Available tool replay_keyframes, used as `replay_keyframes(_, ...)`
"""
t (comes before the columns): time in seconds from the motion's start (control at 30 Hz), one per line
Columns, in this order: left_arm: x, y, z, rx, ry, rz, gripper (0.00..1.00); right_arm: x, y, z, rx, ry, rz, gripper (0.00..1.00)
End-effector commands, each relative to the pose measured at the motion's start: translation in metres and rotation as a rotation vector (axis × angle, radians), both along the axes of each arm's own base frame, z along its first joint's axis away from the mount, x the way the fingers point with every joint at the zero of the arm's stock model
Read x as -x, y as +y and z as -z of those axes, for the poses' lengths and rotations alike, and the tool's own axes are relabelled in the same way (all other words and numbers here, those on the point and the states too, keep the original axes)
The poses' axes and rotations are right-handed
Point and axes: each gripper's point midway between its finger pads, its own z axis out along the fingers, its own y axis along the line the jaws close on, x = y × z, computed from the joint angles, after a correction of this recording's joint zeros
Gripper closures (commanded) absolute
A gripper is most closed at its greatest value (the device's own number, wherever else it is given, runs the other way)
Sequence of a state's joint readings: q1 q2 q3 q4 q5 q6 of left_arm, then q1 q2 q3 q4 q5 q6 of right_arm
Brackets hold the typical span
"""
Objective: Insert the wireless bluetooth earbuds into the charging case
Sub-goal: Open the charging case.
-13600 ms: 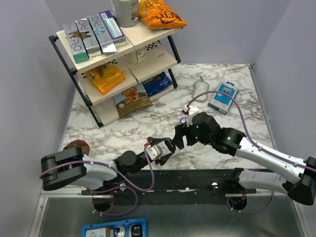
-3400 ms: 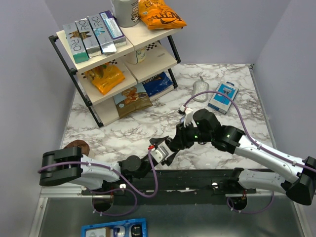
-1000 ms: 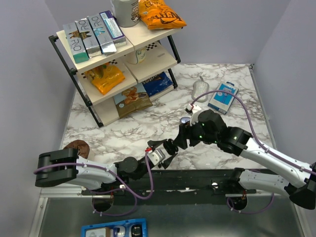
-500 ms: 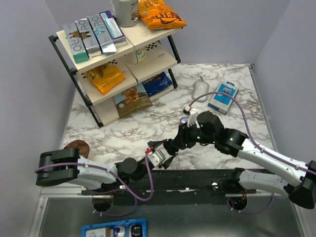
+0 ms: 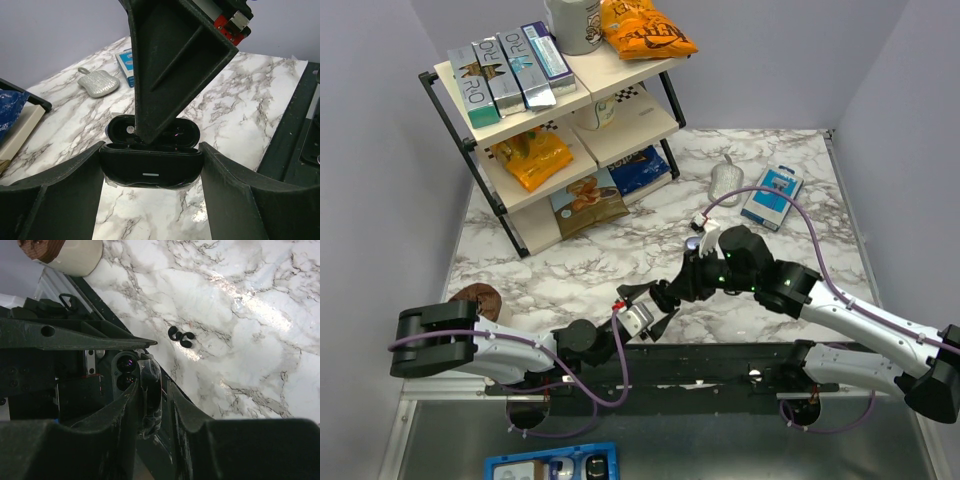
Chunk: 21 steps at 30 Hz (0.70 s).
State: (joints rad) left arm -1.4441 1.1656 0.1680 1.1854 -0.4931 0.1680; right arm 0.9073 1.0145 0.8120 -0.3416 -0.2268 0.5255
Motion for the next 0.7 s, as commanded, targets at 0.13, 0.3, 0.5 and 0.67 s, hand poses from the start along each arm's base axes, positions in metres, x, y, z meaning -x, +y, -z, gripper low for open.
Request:
replay_keyframes(0.13,0.001,0.0,-0.021,0.072,-0.007,-0.006,1.0,0.001,-0.002,0.007,0.009,0.002,-0.01,0.75)
replay_keyframes(0.3,-0.001,0.002,-0.018,0.073,0.007,-0.02,1.0,0.003,-0.001,0.002,-0.001,-0.008,-0.027,0.92)
replay_keyframes(0.5,-0.002,0.001,-0.014,0.055,0.022,-0.029,0.38,0.007,-0.004,-0.01,-0.008,-0.056,-0.066,0.99)
replay_keyframes(0.67,-0.003,0.0,-0.009,0.024,0.031,-0.033,0.01,0.007,-0.011,-0.023,0.012,-0.104,-0.079,0.99)
